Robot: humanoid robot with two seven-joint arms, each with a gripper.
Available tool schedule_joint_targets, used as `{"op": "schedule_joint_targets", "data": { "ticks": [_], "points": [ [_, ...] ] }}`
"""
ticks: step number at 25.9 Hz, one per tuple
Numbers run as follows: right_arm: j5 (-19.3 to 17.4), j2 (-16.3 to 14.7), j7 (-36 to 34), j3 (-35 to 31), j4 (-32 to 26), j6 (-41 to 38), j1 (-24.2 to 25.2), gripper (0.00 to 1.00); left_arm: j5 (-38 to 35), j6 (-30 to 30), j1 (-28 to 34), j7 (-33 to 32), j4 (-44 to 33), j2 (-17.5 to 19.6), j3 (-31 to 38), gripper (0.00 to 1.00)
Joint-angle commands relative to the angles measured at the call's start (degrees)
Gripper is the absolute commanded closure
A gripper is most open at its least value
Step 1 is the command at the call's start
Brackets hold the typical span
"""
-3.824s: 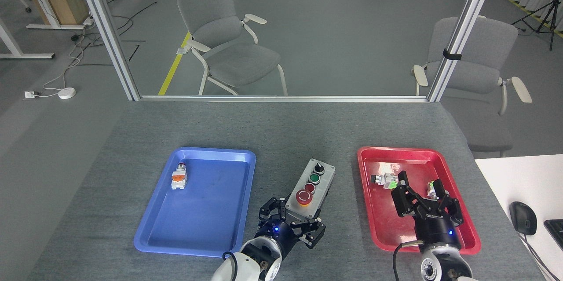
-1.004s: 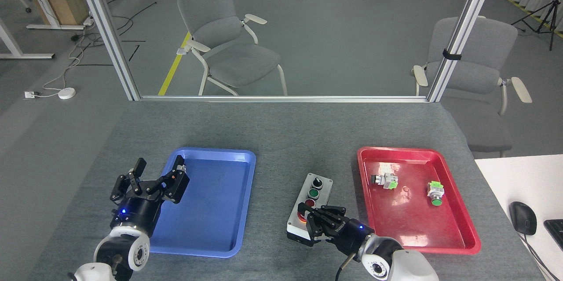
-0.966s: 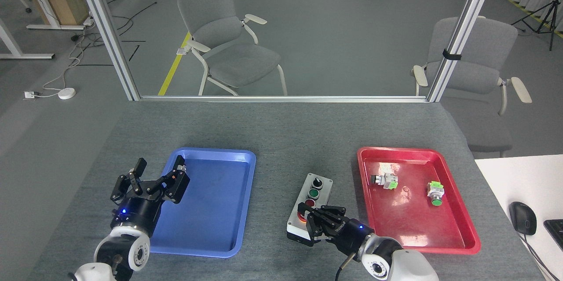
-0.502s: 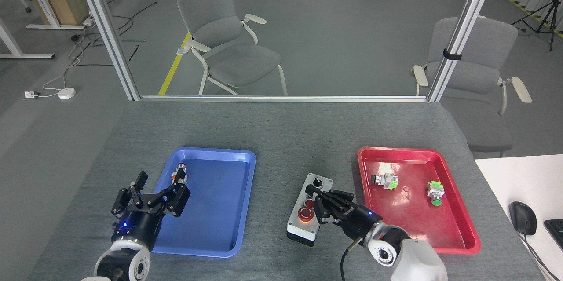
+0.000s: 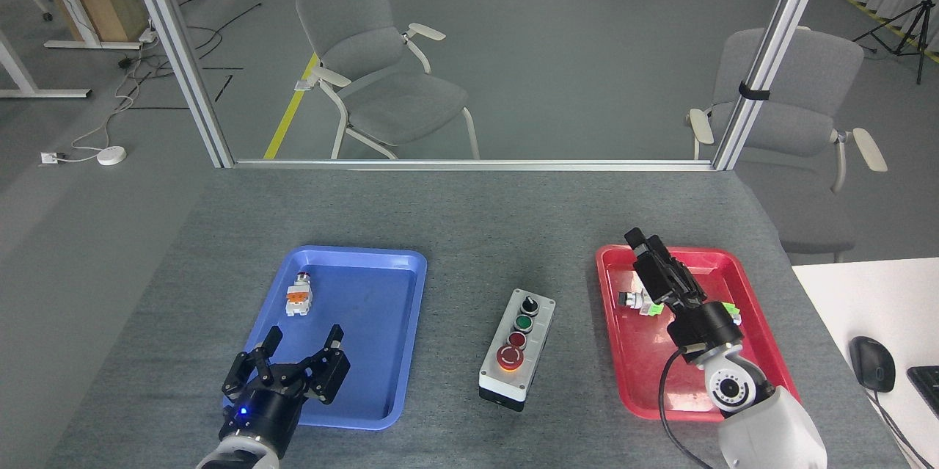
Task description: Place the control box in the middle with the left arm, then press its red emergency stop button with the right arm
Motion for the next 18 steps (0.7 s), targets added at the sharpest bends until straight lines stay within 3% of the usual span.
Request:
{"op": "schedule_joint_targets", "data": {
  "ticks": [1, 8, 13, 18],
  "points": [
    [6.87, -0.42, -0.05, -4.61, -2.11, 2.49, 2.84, 0.00, 0.34, 0.11, 0.00, 0.06, 0.30, -0.50, -0.17, 0.01],
    [22.60, 1.68, 0.39, -8.30, -8.70, 12.42, 7.77, 0.00, 0.34, 0.11, 0.00, 0.06, 0.48, -1.03, -0.08, 0.01],
    [28.05, 3.71, 0.13, -8.39, -13.36, 20.68, 8.56, 0.00, 0.34, 0.11, 0.00, 0.06, 0.39, -1.12, 0.01, 0.01],
    [29.10, 4.85, 0.21, -9.18, -15.29, 21.21, 9.61, 0.00, 0.34, 0.11, 0.00, 0.06, 0.48, -1.03, -0.08, 0.01]
  ]
}}
